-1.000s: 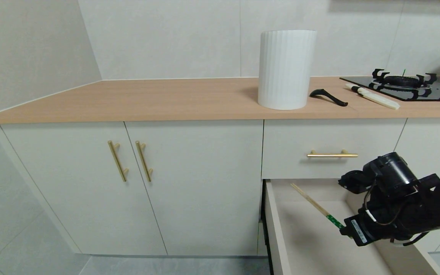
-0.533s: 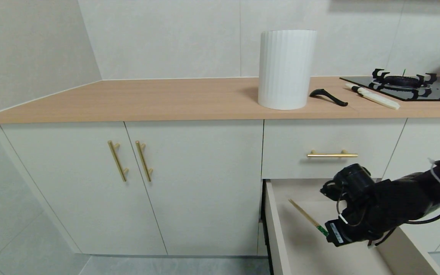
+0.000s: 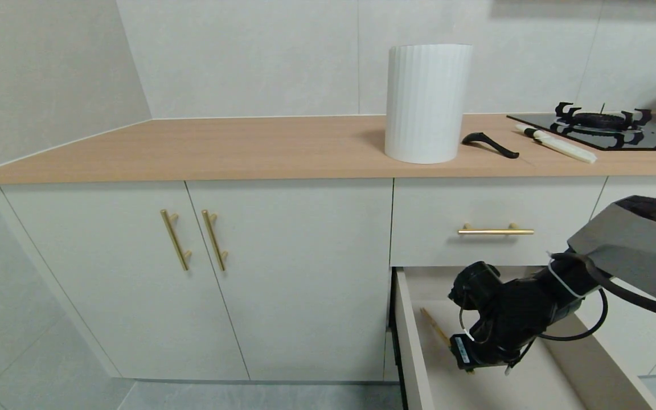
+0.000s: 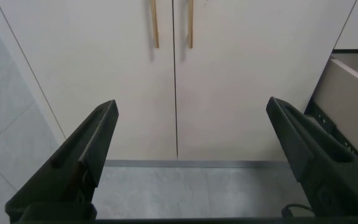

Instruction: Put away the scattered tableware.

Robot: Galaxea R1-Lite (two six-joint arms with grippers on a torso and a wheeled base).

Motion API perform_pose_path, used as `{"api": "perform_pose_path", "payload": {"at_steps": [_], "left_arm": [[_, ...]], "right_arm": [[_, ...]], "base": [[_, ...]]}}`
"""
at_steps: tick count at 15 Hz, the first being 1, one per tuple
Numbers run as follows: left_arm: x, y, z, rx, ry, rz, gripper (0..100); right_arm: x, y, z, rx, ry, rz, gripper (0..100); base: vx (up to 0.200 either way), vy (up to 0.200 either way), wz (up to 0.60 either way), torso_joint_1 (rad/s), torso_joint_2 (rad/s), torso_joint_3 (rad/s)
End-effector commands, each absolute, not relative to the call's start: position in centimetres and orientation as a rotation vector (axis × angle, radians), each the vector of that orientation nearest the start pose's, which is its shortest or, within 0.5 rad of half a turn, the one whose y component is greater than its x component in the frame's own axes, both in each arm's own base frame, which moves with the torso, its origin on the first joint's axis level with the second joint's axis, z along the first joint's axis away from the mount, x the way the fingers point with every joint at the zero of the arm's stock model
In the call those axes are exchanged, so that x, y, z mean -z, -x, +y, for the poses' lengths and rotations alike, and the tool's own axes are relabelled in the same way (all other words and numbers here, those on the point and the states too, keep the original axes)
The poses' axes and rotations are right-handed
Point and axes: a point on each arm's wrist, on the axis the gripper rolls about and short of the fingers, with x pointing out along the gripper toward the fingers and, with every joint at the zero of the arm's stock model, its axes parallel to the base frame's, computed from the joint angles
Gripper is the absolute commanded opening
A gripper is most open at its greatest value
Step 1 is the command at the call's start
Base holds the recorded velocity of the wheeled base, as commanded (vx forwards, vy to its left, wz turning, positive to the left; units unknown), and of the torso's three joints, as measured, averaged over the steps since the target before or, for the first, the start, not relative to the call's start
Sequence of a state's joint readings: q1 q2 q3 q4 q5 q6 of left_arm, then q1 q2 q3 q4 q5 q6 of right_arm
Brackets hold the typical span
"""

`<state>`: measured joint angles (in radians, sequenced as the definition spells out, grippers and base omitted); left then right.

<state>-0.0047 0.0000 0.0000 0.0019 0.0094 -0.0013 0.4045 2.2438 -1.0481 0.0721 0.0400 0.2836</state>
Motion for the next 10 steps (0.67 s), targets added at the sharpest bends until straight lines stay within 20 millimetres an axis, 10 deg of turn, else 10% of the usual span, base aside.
{"api": "perform_pose_path", "payload": {"at_steps": [1,8,9,10], "left_arm": [[-7.53,2.28,0.03,-0.005,0.002,0.002,100],[-7.53,2.28,0.03,-0.005,0.002,0.002,100],[-7.52,2.28,0.03,-0.005,0.002,0.003,100],[-7.53,2.28,0.03,-0.005,0.002,0.002,100]], "right_arm": [[0.63,-32.43,14.06,-0.198,-0.004,1.312,0],[0.50,-32.47,14.07,-0.194,-0.010,1.308,0],[0.41,-32.43,14.06,-0.195,-0.011,1.307,100],[0.27,-32.40,14.05,-0.196,-0.012,1.304,100]], "base": [[0.000,0.000,0.00,0.000,0.00,0.000],[0.000,0.000,0.00,0.000,0.00,0.000],[0.000,0.000,0.00,0.000,0.00,0.000],[0.000,0.000,0.00,0.000,0.00,0.000]]}}
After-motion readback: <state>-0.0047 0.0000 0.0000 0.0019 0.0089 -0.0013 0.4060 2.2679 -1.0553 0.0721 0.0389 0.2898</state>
